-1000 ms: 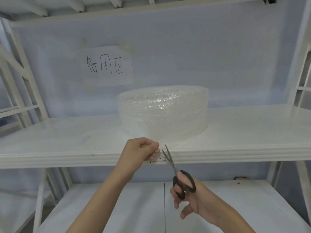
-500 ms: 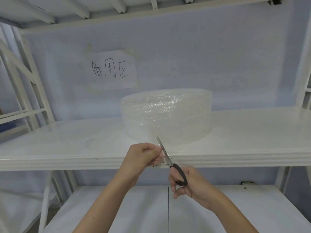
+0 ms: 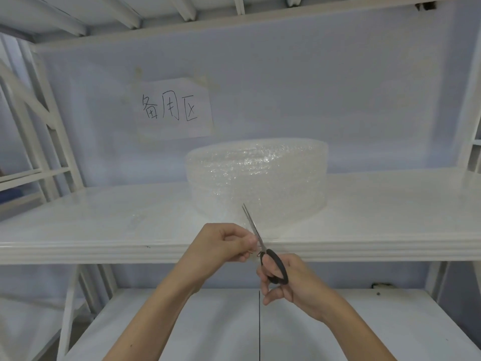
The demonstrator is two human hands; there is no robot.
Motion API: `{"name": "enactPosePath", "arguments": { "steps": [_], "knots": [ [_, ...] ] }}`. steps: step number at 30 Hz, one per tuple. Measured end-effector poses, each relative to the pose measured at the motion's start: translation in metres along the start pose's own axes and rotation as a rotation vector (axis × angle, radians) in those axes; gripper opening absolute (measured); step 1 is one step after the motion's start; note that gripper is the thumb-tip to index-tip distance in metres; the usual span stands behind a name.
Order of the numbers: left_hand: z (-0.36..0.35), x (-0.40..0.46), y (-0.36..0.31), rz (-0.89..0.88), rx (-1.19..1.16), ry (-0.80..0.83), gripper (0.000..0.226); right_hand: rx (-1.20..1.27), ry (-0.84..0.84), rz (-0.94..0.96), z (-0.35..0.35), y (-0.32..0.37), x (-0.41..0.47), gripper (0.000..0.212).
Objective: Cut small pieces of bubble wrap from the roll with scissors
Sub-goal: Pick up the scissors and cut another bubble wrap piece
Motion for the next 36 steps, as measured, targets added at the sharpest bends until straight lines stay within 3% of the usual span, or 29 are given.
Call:
{"name": "enactPosePath", "arguments": {
  "steps": [5, 11, 18, 22, 27, 36],
  "knots": [
    [0.015, 0.005, -0.006, -0.007, -0.095, -0.151, 0.045, 0.011, -0.021, -0.016, -0.002, -0.002, 0.001, 0.037],
    [0.012, 0.014, -0.010, -0.069, -0.013, -0.173, 0.019, -0.004, -0.014, -0.021, -0.003, 0.001, -0.001, 0.038],
    [0.001, 0.013, -0.006, -0.073, -0.064, -0.111, 0.019, -0.008, 0.021, -0.001, -0.001, 0.012, -0.001, 0.043],
    [-0.001, 0.013, -0.013, -0.106, -0.071, -0.083, 0.028, -0.103, -0.016, 0.026, 0.000, 0.022, 0.004, 0.039],
    [0.002, 0.013, -0.013, -0.110, -0.090, -0.072, 0.021, -0.139, -0.017, 0.038, 0.001, 0.025, 0.007, 0.033],
    [0.003, 0.011, -0.012, -0.112, -0.059, -0.047, 0.019, -0.123, -0.031, 0.059, -0.002, 0.031, 0.009, 0.044]
  ]
}}
Point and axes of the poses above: each hand's wrist, its own x-axis towards the middle knuckle, its own z-axis out of the back of the hand, y = z × x, the point moved 8 cm from there along x, towards the middle knuckle, and after that the axes turned 8 degrees about -z, right-handed, at the moved point
